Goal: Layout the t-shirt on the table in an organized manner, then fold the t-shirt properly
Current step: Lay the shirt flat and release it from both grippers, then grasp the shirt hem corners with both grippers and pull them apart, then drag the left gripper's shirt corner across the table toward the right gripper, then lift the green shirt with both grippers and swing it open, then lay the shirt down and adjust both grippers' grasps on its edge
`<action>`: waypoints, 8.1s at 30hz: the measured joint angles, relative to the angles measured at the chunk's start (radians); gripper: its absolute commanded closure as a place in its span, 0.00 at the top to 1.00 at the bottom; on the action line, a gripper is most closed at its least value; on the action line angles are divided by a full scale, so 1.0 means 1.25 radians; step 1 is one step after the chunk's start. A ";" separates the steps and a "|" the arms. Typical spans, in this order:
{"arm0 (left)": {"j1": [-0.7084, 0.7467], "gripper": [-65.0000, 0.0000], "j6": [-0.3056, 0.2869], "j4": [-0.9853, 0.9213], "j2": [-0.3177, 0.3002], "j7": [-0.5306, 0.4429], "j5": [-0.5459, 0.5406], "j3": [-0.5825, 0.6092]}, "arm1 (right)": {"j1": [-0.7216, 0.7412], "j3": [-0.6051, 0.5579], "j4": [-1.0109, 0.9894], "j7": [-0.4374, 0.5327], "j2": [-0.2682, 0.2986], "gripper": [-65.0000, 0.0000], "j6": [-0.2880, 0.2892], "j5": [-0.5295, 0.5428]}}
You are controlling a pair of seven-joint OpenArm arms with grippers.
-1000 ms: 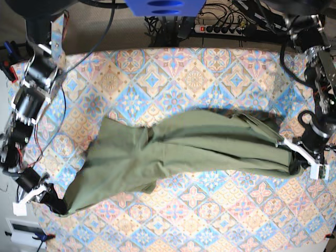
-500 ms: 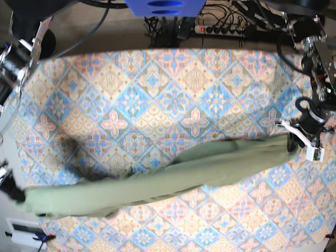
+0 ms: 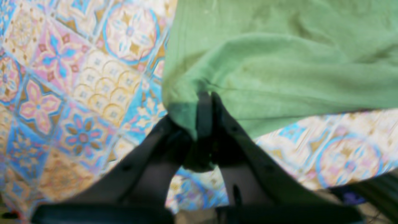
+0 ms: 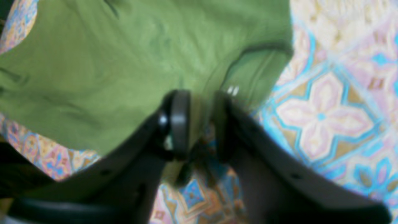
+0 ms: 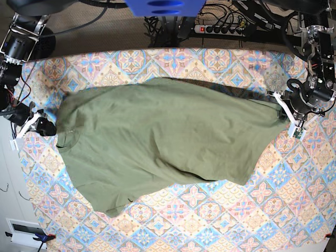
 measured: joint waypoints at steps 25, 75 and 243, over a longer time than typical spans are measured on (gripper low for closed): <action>0.014 0.72 0.002 -0.001 -0.018 0.065 -0.001 0.038 | 0.295 -0.251 -0.159 0.153 -0.022 0.41 -0.129 -0.146; -0.326 0.72 0.005 -0.225 0.315 0.048 0.089 -0.053 | 0.434 -0.265 -0.765 0.776 -0.140 0.48 -0.126 -0.722; -0.009 0.25 0.058 -0.252 -0.025 -0.155 -0.186 0.188 | -0.350 0.058 0.360 -0.026 -0.118 0.27 0.007 -0.290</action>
